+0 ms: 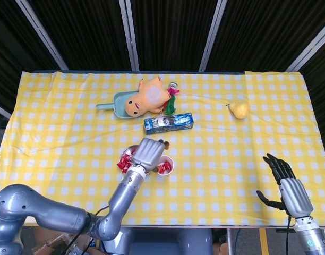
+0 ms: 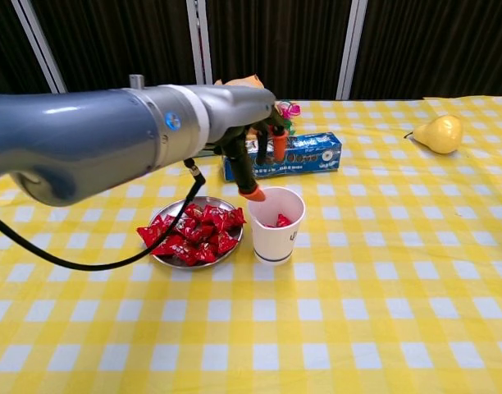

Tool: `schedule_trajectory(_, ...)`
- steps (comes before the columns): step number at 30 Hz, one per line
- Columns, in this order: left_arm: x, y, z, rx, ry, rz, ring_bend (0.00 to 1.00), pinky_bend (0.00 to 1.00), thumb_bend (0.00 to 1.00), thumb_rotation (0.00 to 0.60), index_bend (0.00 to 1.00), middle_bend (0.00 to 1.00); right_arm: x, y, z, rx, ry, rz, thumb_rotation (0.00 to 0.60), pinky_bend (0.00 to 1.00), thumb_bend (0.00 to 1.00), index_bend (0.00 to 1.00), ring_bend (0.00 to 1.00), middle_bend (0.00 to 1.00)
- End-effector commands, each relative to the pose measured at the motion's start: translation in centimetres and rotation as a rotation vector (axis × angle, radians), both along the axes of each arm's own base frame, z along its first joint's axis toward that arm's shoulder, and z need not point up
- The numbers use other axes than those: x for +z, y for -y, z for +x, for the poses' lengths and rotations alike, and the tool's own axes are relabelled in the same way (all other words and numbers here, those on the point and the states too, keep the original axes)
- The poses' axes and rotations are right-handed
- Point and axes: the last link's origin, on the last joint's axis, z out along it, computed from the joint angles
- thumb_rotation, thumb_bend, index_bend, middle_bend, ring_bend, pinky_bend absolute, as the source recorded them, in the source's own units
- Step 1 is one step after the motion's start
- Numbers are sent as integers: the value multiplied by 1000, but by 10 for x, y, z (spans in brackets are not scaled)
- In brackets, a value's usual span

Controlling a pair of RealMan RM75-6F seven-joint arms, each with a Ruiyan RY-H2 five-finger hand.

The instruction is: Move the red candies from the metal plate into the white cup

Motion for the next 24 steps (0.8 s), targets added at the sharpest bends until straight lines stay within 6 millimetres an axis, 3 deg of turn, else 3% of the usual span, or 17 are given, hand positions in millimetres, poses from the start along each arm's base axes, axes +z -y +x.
schedule_trajectory(1,11,-2,-21,26,-24,5,849,913,202,600,329,353,0,0,0,1,-1,1,600,0,362,0,0,0)
schedule_trajectory(12,9,0,-74,81,-120,-30,849,913,185,600,307,309,0,0,0,0,-8,0,600,0,362,0,0,0)
schedule_trajectory(24,-10,-5,-92,111,-142,-54,850,913,185,600,214,241,-2,0,0,-7,-13,2,600,0,362,0,0,0)
